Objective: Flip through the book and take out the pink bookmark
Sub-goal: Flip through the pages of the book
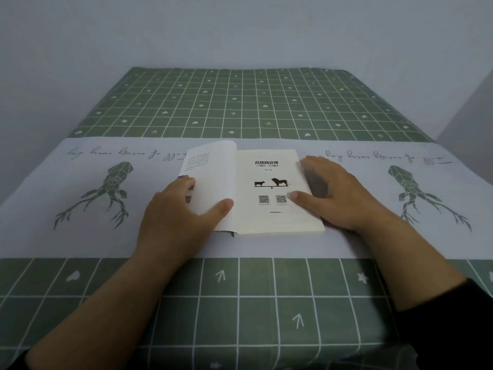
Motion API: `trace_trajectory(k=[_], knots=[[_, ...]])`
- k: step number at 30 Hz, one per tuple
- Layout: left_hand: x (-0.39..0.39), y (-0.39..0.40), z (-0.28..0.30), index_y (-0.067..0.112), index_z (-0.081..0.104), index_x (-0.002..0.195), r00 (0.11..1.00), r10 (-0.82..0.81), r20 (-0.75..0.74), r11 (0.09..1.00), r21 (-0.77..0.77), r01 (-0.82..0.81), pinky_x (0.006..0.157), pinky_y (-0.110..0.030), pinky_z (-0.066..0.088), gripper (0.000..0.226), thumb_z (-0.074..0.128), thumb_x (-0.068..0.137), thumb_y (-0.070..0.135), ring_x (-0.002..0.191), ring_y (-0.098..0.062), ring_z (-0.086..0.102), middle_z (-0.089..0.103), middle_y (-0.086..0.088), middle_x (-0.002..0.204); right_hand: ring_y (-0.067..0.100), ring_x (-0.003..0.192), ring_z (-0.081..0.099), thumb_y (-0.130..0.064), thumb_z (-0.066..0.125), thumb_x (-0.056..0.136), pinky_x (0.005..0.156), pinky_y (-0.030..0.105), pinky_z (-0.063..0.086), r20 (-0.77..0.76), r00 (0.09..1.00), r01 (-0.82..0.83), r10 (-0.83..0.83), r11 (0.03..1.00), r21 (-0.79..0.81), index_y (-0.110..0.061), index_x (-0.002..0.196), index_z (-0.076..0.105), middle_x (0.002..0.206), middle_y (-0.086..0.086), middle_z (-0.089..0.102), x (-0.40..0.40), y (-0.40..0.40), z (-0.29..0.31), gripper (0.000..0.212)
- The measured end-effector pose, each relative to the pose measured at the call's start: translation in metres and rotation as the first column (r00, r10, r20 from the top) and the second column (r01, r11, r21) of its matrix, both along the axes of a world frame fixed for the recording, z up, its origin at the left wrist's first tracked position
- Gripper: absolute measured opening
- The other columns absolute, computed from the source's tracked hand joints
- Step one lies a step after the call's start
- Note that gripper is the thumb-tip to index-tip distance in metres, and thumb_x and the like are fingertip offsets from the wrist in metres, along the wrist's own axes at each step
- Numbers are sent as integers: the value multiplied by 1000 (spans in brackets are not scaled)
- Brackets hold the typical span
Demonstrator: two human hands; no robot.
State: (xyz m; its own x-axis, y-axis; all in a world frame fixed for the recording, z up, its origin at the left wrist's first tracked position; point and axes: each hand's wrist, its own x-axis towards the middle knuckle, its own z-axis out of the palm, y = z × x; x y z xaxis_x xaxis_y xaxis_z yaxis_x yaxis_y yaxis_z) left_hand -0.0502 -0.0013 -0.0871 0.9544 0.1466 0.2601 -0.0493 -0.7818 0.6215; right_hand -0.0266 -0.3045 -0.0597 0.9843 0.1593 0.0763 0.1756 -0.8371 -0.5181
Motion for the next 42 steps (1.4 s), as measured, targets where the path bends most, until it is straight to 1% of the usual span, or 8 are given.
trace_trajectory(k=[3,10,19,26,32,36,40,42], knots=[[1,0,2,25,50,138,1000,10,-8,999,-34,-10,94,-37,45,100,60,60,86,106,-6,48,57,10,134,22,151,34,-71,62,86,121,49,29,-24,999,-31,30,999,-21,-29,154,42,160,-6,44,1,-3,-3,83],[-2,-3,4,19,54,135,1000,20,0,998,55,-20,100,-41,43,95,53,67,85,121,-20,53,53,4,144,20,158,17,-92,38,73,126,46,15,2,1000,-22,23,986,-167,-30,161,28,170,-9,24,2,-1,-8,108],[-3,-6,4,10,59,130,999,49,8,979,200,-50,105,-48,41,91,43,77,82,124,-27,53,56,-6,142,17,158,13,-93,36,74,126,42,12,-2,1000,-16,16,985,-170,-35,161,27,170,-13,22,5,-1,-13,104],[-3,-6,5,12,57,133,998,54,-10,977,206,-51,108,-50,39,93,41,76,83,129,-24,49,53,-3,146,17,158,13,-87,42,78,127,43,11,0,1000,-11,11,990,-143,-37,160,29,170,-13,24,5,0,-13,96],[-3,-7,5,12,58,133,999,51,-12,977,207,-48,107,-49,39,91,43,77,82,129,-24,50,53,-3,145,17,154,23,-82,51,77,125,47,15,19,1000,-13,14,998,-66,-39,155,41,166,-13,31,4,0,-13,89],[-3,-7,6,12,58,132,999,53,-12,978,204,-49,107,-48,39,91,43,76,82,130,-23,49,53,-3,145,17,154,24,-79,55,78,125,49,17,22,999,-25,26,999,-45,-39,154,43,166,-13,33,4,1,-12,87],[-3,-7,6,12,58,132,999,51,-13,977,209,-47,107,-48,39,90,43,77,82,129,-23,50,53,-3,145,10,151,21,-61,72,82,124,41,20,27,999,-41,39,995,87,-37,152,48,161,-14,38,2,4,-12,78],[-3,-7,6,12,58,132,999,49,-15,977,211,-44,107,-48,39,90,43,77,81,129,-23,50,53,-2,145,6,149,20,-62,74,79,119,34,21,13,999,-54,53,980,190,-39,149,51,154,-20,42,0,7,-10,77]])
